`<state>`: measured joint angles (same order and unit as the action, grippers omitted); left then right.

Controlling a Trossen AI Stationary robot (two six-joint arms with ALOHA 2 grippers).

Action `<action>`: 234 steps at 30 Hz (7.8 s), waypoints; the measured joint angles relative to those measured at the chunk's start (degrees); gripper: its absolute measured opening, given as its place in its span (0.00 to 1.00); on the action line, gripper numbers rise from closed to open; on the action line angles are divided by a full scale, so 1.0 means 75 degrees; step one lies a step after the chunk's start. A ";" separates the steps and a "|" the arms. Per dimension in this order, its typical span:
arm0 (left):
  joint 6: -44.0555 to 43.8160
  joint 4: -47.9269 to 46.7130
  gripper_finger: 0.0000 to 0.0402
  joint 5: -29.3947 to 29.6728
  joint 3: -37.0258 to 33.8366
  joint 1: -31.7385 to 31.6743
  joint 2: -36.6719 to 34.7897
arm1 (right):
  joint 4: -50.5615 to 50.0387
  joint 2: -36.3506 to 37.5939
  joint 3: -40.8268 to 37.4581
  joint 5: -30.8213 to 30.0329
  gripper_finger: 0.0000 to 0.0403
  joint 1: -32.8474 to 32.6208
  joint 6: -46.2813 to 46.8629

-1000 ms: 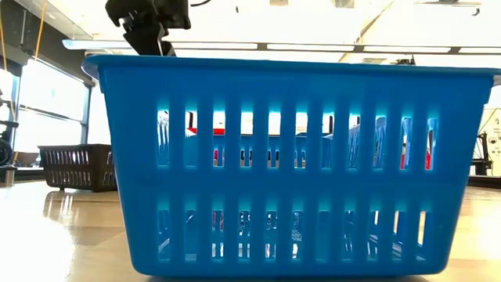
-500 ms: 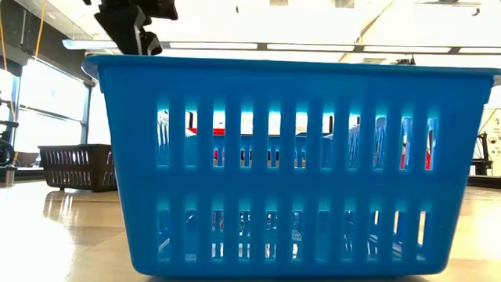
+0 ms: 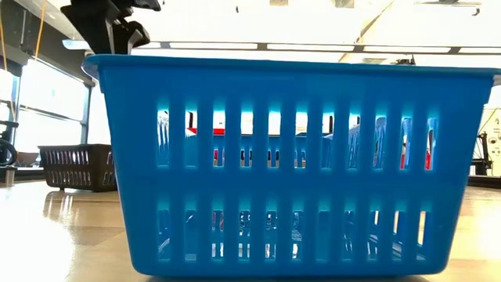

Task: Stack baskets on shelf by color
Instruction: Stack the bottom blue basket on top of the blue basket on the shelf

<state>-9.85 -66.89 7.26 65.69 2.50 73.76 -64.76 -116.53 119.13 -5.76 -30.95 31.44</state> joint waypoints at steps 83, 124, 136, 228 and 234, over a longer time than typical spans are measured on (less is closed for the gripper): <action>0.0598 0.0115 0.45 0.0767 -0.0006 0.0400 0.0006 | -0.0148 -0.0938 0.0006 -0.0961 0.00 0.0391 0.1204; -0.0155 0.0154 0.45 0.0718 -0.0006 -0.0965 0.0006 | -0.3333 0.2916 0.0006 -0.4436 0.00 0.3587 -0.4469; -0.0468 0.0157 0.45 0.0718 -0.0006 -0.1279 0.0006 | -0.3084 0.3130 -0.0343 -0.3366 0.00 0.4913 -0.5605; -0.0892 0.0157 0.45 0.0939 -0.0006 -0.1587 0.0005 | 0.2327 0.3785 -0.6886 -0.1379 0.20 0.7129 -0.7223; -0.0870 0.0157 0.45 0.0913 -0.0006 -0.1585 0.0003 | 0.2174 0.3841 -0.6591 -0.1376 0.28 0.7068 -0.7081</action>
<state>-16.38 -65.71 14.11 65.65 -9.39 73.78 -48.46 -87.72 69.70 -16.08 22.06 -21.67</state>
